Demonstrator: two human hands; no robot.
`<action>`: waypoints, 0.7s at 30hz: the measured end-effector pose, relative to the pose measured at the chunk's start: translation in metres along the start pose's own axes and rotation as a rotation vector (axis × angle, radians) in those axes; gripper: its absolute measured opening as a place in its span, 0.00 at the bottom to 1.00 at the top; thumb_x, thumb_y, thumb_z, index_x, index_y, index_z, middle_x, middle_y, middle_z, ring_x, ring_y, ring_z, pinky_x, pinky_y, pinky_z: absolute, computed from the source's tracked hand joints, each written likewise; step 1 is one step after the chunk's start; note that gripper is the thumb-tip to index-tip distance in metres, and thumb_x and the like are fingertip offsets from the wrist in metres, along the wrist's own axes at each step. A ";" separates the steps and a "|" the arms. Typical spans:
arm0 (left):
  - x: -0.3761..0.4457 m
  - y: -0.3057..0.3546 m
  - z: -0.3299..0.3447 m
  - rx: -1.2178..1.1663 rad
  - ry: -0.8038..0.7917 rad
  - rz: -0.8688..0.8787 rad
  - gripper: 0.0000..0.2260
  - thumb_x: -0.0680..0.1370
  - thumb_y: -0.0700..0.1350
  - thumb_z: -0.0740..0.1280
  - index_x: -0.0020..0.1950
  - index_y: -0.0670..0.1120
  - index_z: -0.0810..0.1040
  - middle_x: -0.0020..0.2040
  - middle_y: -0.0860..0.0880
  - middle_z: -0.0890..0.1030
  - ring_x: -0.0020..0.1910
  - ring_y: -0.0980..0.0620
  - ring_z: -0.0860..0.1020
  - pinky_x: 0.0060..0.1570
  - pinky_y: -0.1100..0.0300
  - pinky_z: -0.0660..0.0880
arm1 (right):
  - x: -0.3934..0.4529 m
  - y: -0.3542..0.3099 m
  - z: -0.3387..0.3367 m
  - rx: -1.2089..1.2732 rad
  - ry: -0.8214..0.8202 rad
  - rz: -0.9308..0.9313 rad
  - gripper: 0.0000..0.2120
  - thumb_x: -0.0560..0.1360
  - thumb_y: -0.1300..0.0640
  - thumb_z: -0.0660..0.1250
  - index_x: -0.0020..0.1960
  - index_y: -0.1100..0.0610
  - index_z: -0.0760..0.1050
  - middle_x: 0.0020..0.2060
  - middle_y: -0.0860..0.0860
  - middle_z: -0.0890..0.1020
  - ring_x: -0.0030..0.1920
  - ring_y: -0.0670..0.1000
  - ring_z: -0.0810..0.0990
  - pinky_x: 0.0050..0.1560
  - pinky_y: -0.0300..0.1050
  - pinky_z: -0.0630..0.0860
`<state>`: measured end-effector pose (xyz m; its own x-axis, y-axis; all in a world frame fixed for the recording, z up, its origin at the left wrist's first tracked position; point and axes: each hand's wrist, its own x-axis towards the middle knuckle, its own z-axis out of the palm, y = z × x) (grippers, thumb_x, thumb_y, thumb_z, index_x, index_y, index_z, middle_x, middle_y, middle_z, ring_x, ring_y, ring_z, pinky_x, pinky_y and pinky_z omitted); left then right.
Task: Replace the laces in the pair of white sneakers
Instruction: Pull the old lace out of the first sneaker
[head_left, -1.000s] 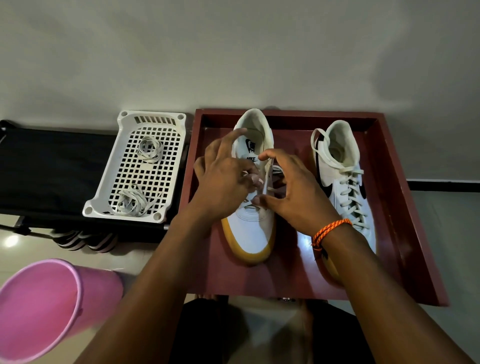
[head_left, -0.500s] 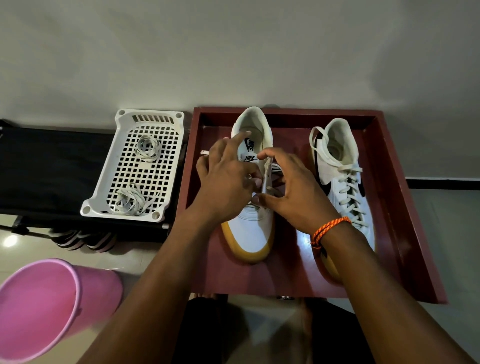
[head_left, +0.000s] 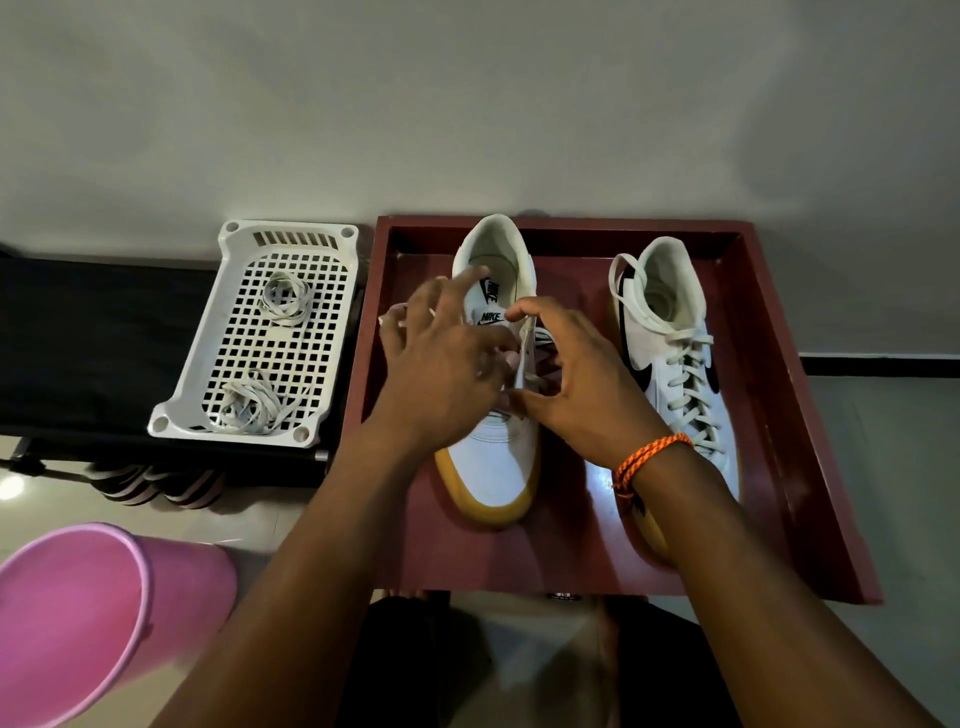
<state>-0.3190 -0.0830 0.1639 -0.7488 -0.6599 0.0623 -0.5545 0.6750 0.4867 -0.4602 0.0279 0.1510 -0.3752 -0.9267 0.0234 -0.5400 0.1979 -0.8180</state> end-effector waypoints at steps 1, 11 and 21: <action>-0.002 0.003 0.003 0.013 -0.041 -0.008 0.06 0.81 0.51 0.69 0.53 0.59 0.85 0.85 0.54 0.58 0.82 0.40 0.54 0.73 0.31 0.55 | 0.000 0.000 0.000 0.005 0.001 -0.003 0.38 0.68 0.55 0.84 0.70 0.37 0.69 0.64 0.44 0.75 0.59 0.47 0.81 0.58 0.51 0.83; 0.007 -0.011 -0.014 -0.076 0.180 -0.161 0.05 0.81 0.46 0.70 0.48 0.54 0.86 0.79 0.53 0.66 0.77 0.43 0.63 0.71 0.37 0.61 | 0.000 -0.003 0.000 -0.033 -0.016 0.005 0.38 0.67 0.52 0.84 0.70 0.36 0.69 0.67 0.45 0.74 0.64 0.50 0.78 0.62 0.54 0.80; 0.000 -0.001 0.003 0.015 -0.084 -0.037 0.05 0.80 0.47 0.71 0.52 0.56 0.87 0.85 0.55 0.56 0.83 0.42 0.51 0.74 0.29 0.54 | 0.001 0.000 0.000 -0.010 -0.004 -0.010 0.38 0.67 0.55 0.84 0.70 0.37 0.69 0.64 0.45 0.75 0.62 0.47 0.79 0.61 0.50 0.80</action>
<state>-0.3193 -0.0824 0.1606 -0.7551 -0.6549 -0.0287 -0.5872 0.6563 0.4738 -0.4603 0.0269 0.1506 -0.3671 -0.9297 0.0293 -0.5509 0.1920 -0.8122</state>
